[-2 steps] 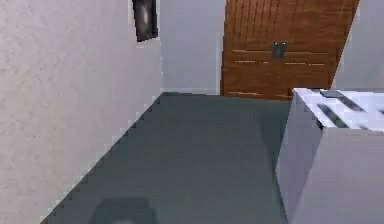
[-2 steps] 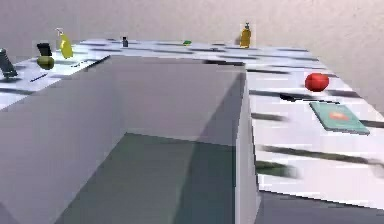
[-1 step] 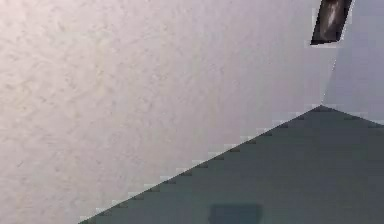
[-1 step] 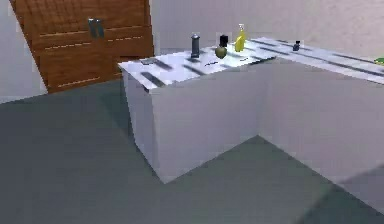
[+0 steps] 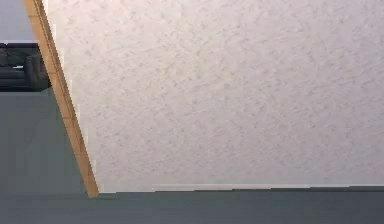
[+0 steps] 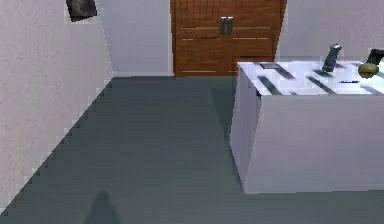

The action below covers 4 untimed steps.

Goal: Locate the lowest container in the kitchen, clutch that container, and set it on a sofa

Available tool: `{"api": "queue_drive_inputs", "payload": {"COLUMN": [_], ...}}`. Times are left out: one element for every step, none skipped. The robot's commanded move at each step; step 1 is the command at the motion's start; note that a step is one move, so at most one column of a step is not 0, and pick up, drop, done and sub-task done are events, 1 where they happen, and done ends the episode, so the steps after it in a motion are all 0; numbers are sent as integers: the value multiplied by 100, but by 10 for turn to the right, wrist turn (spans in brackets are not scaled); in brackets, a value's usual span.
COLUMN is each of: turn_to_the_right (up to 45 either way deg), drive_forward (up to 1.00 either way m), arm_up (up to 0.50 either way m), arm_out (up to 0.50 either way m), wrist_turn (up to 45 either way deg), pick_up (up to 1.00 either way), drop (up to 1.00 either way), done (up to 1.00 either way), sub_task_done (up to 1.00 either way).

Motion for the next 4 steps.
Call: {"api": "queue_drive_inputs", "payload": {"turn_to_the_right": [0, 450, 300, 0], "drive_forward": [5, 0, 0, 10], "arm_up": [0, 0, 0, 0], "arm_out": [0, 0, 0, 0], "wrist_turn": [0, 0, 0, 0], "pick_up": [0, 0, 0, 0], "drop": [0, 0, 0, 0], "done": [0, 0, 0, 0], "sub_task_done": [0, 0, 0, 0]}}
